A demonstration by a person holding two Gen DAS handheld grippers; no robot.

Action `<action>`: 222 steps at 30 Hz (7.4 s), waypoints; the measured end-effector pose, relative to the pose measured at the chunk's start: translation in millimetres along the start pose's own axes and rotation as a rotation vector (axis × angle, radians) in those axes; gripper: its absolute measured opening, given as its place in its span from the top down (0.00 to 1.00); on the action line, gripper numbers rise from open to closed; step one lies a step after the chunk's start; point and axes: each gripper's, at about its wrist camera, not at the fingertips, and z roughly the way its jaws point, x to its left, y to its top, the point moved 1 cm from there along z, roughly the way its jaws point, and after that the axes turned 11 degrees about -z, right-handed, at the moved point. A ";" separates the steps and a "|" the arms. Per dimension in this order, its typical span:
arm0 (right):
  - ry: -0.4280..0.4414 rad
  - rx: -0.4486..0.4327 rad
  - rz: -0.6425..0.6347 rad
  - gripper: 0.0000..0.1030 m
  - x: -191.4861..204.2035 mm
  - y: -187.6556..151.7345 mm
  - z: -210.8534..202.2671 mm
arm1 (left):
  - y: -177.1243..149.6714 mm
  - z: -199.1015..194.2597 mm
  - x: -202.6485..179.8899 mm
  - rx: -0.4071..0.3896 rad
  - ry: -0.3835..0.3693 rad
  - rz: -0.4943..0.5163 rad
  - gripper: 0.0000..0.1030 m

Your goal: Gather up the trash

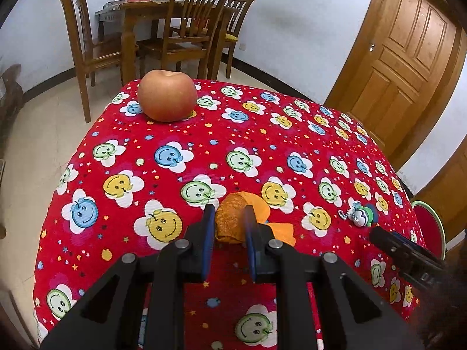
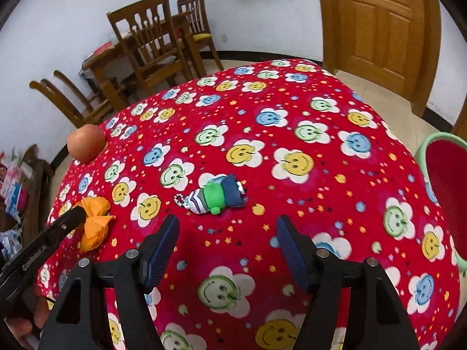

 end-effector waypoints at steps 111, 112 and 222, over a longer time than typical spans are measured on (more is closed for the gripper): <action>-0.281 -0.260 0.497 0.41 -292.1 -108.2 -155.8 | -79.6 -1.7 -316.9 0.157 -0.358 0.393 0.82; -0.283 -0.264 0.500 0.41 -291.9 -109.6 -158.9 | -80.3 -1.0 -319.2 0.157 -0.360 0.396 0.82; -0.139 -0.333 0.109 0.22 -75.2 -113.3 -228.8 | -97.4 -162.7 -125.2 -0.131 -0.004 0.193 0.14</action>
